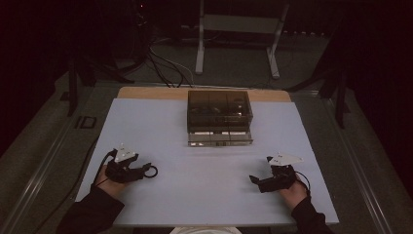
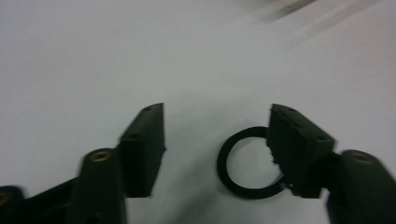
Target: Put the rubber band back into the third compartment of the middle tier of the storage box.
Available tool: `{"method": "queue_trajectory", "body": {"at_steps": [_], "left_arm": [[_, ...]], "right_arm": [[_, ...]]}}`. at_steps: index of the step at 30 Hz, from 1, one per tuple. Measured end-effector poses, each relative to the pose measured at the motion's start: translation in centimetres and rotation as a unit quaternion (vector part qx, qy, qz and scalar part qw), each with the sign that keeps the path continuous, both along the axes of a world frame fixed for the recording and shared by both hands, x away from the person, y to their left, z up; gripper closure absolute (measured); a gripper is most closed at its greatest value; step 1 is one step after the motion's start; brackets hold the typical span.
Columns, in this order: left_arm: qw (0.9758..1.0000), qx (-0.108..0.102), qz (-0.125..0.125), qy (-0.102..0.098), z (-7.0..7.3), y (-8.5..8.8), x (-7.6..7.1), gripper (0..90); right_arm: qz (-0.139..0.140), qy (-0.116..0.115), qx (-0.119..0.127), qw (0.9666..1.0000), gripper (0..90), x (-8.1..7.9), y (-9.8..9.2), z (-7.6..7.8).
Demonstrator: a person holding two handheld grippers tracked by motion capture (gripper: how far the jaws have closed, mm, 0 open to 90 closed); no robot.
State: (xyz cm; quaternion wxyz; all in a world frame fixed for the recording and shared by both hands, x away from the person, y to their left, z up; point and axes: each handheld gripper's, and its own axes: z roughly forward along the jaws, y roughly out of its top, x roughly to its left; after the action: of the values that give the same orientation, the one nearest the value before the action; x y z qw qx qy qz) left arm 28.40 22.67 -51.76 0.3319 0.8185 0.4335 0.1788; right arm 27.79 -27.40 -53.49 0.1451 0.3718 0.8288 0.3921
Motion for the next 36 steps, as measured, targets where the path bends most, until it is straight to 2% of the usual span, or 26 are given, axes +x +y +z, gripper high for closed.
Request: {"method": "queue_trajectory", "body": {"at_steps": [3, 4, 12, 17, 24, 27, 36], "left_arm": [[0.9999, 0.004, -0.005, 0.008, -0.3, 0.0, 0.0, 49.3], [0.9999, 0.005, -0.007, 0.012, -0.4, 0.1, 0.1, 53.8], [0.9995, 0.011, -0.019, 0.024, -0.7, -0.1, 0.1, 66.7], [0.9990, 0.018, -0.023, 0.034, -1.0, -0.3, 0.2, 69.0], [0.9984, 0.017, -0.024, 0.047, -1.2, -0.2, 0.3, 78.2], [0.9979, 0.023, -0.027, 0.054, -1.3, -0.3, 0.3, 81.3], [0.9977, 0.025, -0.022, 0.059, -1.3, -0.4, 0.4, 88.5]], "right_arm": [[0.000, 0.000, 0.000, 1.0000, 0.0, 0.0, 0.0, 0.0], [0.001, 0.000, -0.001, 1.0000, 0.0, 0.0, 0.0, 0.0], [0.002, 0.000, 0.000, 1.0000, 0.0, 0.0, 0.0, 0.0], [0.001, -0.003, 0.001, 1.0000, 0.0, 0.0, -0.1, 0.1], [0.002, -0.003, 0.000, 1.0000, 0.0, -0.1, -0.1, 0.1], [0.001, -0.003, 0.000, 1.0000, 0.0, -0.1, -0.1, 0.1], [0.003, -0.003, -0.001, 1.0000, 0.0, -0.1, 0.0, 0.1]]}}
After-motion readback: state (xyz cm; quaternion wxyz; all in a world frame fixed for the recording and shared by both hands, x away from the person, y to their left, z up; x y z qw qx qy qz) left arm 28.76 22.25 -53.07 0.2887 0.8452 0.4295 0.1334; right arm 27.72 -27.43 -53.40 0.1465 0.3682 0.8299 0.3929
